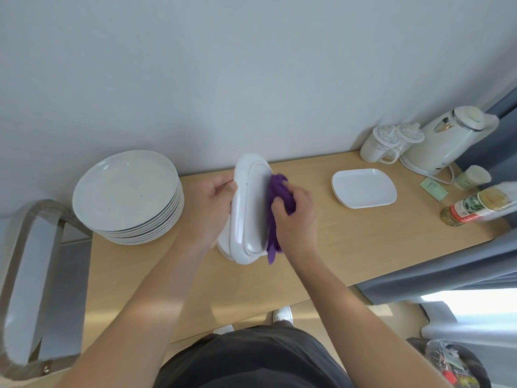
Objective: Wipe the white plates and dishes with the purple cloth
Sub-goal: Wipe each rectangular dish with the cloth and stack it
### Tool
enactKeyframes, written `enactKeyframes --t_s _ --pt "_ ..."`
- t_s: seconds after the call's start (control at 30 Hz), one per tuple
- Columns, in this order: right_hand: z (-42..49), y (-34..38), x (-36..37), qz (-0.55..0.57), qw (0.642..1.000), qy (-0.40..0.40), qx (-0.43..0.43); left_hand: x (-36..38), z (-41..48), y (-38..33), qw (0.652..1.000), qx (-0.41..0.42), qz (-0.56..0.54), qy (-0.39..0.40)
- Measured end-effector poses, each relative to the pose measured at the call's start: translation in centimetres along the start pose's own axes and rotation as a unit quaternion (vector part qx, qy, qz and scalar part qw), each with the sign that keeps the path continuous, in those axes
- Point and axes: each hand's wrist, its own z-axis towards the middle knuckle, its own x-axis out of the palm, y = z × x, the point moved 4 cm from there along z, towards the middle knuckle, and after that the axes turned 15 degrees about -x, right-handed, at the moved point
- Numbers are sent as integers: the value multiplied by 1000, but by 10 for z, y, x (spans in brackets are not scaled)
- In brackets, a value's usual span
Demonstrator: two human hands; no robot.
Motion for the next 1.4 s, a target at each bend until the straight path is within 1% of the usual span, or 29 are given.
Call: enactKeyframes --t_s 0.1,0.2,0.23,0.3,0.33,0.4,0.47,0.57,0.7,0.77,0.87,0.93,0.97,1.0,1.03,1.1,1.17,1.2,1.27,1.37,1.4 --pt "20 24 -1 0 996 -28 -79 10 -4 3 999 4 25 30" --pt "16 32 4 -24 990 -27 -134 10 -6 -5 999 13 5 47" --pt "10 31 6 -32 985 -22 -167 8 -5 -8 999 13 -9 47" --pt "-8 27 10 -46 969 4 -244 2 -1 -12 999 11 -32 32" --pt "-17 23 11 -54 961 24 -269 0 3 -12 999 10 -35 23" --pt "-30 14 10 -78 949 58 -301 -2 10 -10 1000 17 -17 10" --pt "-37 3 7 -104 942 77 -310 2 16 -8 999 32 38 -6" --pt "-35 -19 -2 -140 950 85 -265 16 18 -7 987 73 141 -31" --pt "-24 -52 -22 -185 964 90 -169 42 10 -15 965 125 222 -60" --pt "-15 -71 -32 -212 963 118 -114 57 6 -19 950 166 257 -63" --pt "-1 -94 -47 -246 951 182 -47 83 8 -18 923 212 314 -72" --pt "10 -105 -58 -241 945 223 -15 103 10 -18 900 242 354 -79" --pt "16 -108 -66 -232 946 227 -10 114 11 -18 886 259 376 -84" --pt "24 -108 -74 -216 953 212 -11 126 13 -17 870 278 397 -86" --pt "33 -106 -84 -180 968 176 -6 138 14 -15 854 302 414 -86" --pt "54 -99 -106 -72 993 81 46 163 19 -12 828 339 441 -76" --pt "75 -94 -127 24 995 1 98 186 23 -5 810 354 464 -55" --pt "84 -96 -135 56 992 -18 112 197 24 -1 804 357 473 -48" --pt "98 -106 -149 98 986 -22 129 219 26 6 798 360 483 -31" --pt "110 -138 -166 84 985 -7 153 250 34 22 788 367 495 -5" --pt "114 -148 -172 78 985 -7 154 259 36 26 796 358 488 7"
